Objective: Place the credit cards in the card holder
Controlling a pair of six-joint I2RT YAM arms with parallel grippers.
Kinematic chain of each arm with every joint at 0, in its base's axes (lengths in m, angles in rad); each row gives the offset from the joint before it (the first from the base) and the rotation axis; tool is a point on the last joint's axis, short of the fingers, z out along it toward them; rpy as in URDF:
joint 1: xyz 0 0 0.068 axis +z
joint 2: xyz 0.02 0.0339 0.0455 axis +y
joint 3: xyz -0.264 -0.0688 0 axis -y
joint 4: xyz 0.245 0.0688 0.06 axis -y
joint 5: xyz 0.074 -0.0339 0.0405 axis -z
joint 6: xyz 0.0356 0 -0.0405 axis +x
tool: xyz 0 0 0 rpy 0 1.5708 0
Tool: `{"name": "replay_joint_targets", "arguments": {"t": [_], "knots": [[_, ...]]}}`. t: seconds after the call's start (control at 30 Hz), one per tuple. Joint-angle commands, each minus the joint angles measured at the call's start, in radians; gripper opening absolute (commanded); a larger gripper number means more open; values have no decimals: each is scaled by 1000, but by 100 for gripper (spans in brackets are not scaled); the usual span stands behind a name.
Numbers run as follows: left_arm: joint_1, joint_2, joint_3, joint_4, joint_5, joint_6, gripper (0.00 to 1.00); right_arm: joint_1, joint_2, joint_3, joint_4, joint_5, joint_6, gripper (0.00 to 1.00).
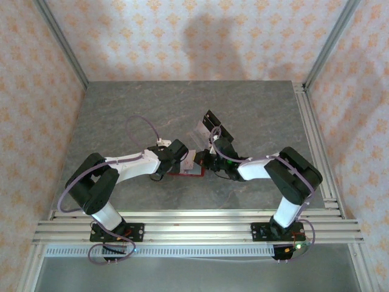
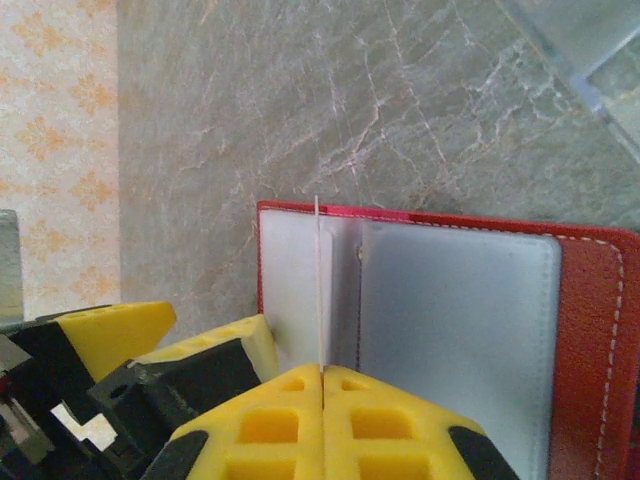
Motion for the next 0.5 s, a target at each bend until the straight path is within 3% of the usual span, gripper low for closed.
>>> {"name": "replay_joint_targets", "arguments": {"t": [0.0, 0.47], "knots": [[10, 10, -21, -31, -36, -11, 100, 7, 17, -20, 54, -9, 10, 0], [11, 3, -24, -37, -40, -14, 100, 7, 23, -67, 93, 0, 20, 0]]}}
